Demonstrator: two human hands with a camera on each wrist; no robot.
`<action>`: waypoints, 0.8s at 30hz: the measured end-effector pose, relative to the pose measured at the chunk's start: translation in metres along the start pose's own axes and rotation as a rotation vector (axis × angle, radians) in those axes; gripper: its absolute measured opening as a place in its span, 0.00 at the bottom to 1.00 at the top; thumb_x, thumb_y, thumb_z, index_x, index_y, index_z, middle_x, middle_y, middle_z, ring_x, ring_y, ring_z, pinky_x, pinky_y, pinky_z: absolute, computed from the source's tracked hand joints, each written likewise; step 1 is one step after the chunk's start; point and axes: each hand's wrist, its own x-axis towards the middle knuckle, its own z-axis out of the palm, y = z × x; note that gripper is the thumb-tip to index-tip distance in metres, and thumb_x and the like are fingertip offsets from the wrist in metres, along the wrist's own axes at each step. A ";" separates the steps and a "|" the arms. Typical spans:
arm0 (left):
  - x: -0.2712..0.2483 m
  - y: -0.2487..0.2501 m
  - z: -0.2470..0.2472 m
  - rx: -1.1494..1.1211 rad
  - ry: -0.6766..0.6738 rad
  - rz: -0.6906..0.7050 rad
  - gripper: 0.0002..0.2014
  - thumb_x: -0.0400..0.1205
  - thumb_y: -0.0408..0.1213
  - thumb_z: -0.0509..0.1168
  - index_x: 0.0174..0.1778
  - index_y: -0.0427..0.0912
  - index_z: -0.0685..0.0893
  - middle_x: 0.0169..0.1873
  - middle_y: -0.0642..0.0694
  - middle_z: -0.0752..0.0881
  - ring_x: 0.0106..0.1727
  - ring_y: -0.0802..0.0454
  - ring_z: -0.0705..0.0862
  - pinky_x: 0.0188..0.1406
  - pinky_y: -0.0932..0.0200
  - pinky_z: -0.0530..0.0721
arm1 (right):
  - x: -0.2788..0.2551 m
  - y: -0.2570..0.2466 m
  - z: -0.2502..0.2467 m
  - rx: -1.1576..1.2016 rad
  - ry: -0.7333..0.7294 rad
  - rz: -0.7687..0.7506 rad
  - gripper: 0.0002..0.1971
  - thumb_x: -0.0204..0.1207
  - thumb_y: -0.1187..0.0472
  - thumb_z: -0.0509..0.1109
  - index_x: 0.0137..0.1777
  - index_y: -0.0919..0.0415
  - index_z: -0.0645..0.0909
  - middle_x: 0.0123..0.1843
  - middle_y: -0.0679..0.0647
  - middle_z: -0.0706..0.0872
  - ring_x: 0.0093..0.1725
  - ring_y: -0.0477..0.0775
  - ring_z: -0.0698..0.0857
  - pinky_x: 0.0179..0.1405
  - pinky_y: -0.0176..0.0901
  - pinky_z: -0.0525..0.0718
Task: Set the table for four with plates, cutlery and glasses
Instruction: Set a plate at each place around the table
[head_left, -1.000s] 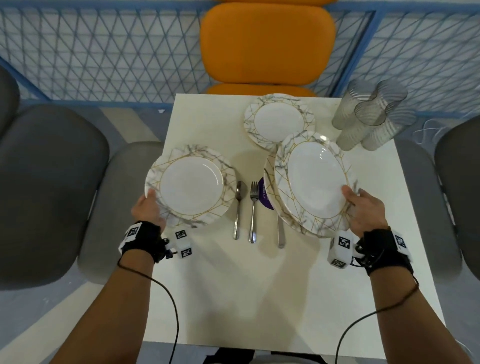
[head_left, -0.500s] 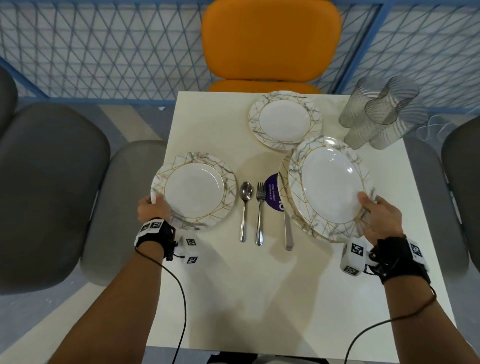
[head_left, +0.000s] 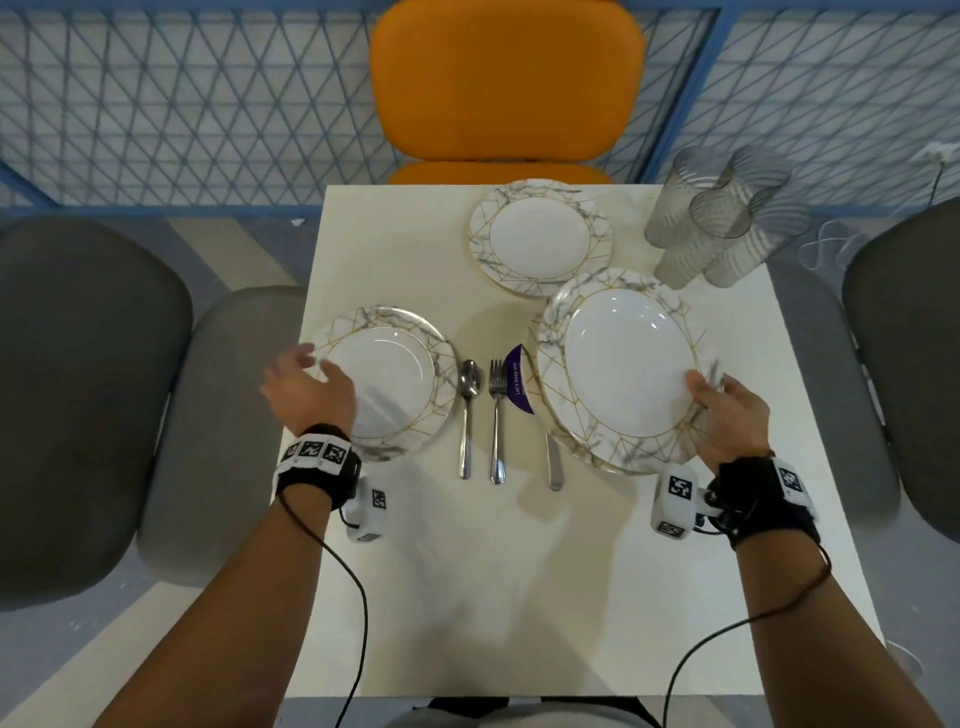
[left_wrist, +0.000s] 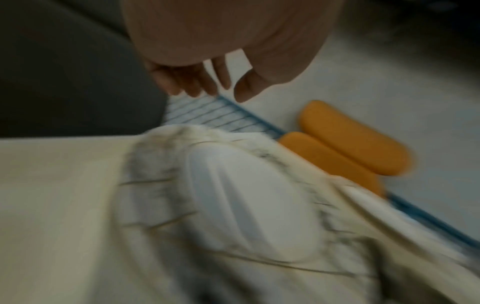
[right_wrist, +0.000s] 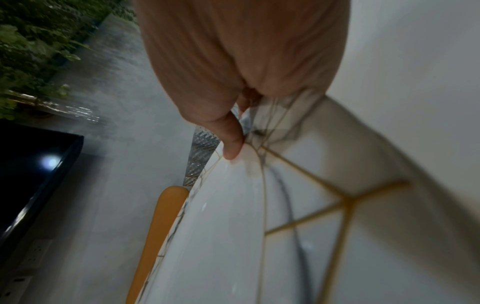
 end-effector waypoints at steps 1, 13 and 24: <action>-0.008 0.017 0.005 -0.131 -0.072 0.099 0.10 0.84 0.35 0.65 0.60 0.43 0.86 0.55 0.44 0.88 0.58 0.38 0.85 0.60 0.45 0.84 | -0.001 -0.001 0.000 -0.003 0.003 -0.007 0.13 0.75 0.59 0.79 0.56 0.66 0.88 0.54 0.64 0.92 0.52 0.63 0.92 0.61 0.62 0.89; -0.155 0.139 0.057 -0.702 -1.019 -0.382 0.12 0.92 0.40 0.59 0.61 0.45 0.89 0.57 0.40 0.93 0.64 0.40 0.90 0.63 0.37 0.88 | -0.002 -0.002 -0.032 -0.114 0.068 -0.138 0.21 0.78 0.55 0.77 0.67 0.64 0.82 0.56 0.57 0.90 0.54 0.59 0.89 0.51 0.47 0.89; -0.190 0.154 0.107 -0.381 -0.628 -0.103 0.17 0.92 0.44 0.55 0.64 0.39 0.85 0.59 0.31 0.86 0.63 0.32 0.84 0.71 0.41 0.83 | 0.052 -0.017 -0.078 -0.271 0.089 -0.216 0.16 0.80 0.51 0.72 0.61 0.61 0.84 0.58 0.54 0.89 0.59 0.56 0.88 0.63 0.54 0.87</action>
